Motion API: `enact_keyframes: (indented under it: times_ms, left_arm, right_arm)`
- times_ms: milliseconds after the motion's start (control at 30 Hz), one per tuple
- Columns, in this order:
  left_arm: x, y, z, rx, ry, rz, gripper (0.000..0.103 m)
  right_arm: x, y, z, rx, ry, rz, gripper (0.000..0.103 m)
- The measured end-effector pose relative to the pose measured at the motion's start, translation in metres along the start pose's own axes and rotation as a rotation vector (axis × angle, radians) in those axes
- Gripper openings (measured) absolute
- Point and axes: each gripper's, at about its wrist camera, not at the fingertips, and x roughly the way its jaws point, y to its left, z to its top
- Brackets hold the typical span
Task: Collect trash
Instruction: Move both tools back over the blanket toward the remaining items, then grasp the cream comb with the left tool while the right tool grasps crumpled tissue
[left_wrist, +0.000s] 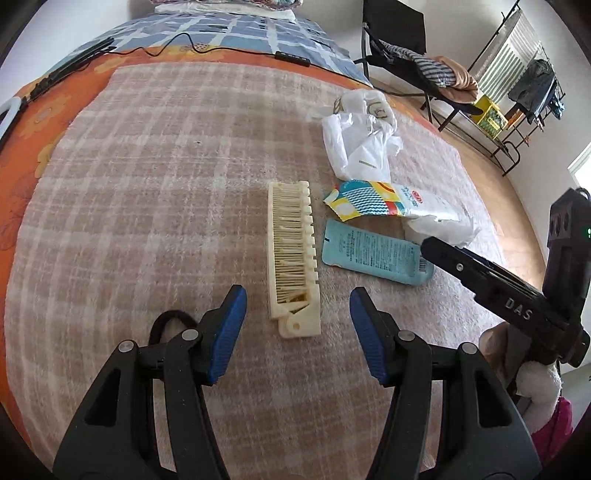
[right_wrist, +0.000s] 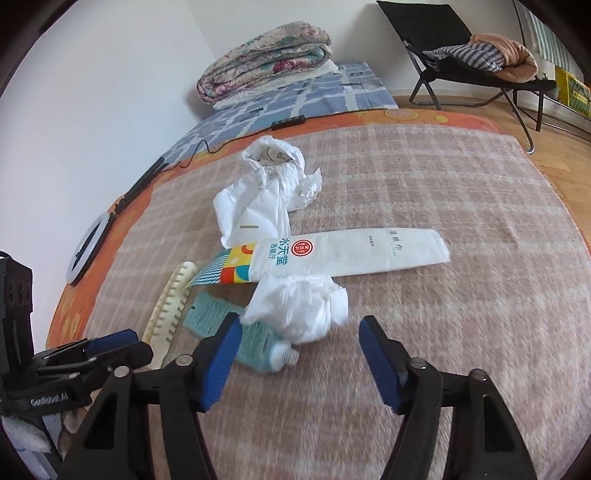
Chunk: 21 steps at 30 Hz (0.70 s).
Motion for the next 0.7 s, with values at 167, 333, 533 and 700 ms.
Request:
enact_keyframes:
  times_ms: [167, 333, 533, 700]
  left_arm:
    - [0.007, -0.002, 0.004, -0.006, 0.001, 0.003, 0.054]
    - [0.011, -0.003, 0.006, 0.015, 0.0, 0.023, 0.037]
    - [0.012, -0.003, 0.006, 0.027, -0.007, 0.035, 0.03]
    - [0.01, -0.004, 0.004, 0.034, -0.008, 0.035, 0.03]
  right_arm:
    - [0.009, -0.004, 0.002, 0.003, 0.016, -0.008, 0.053]
    - [0.008, -0.008, 0.002, 0.006, 0.017, 0.003, 0.04]
    - [0.0, -0.01, 0.001, 0.004, 0.008, 0.009, 0.035]
    - [-0.015, -0.02, -0.004, 0.04, -0.01, 0.037, 0.035]
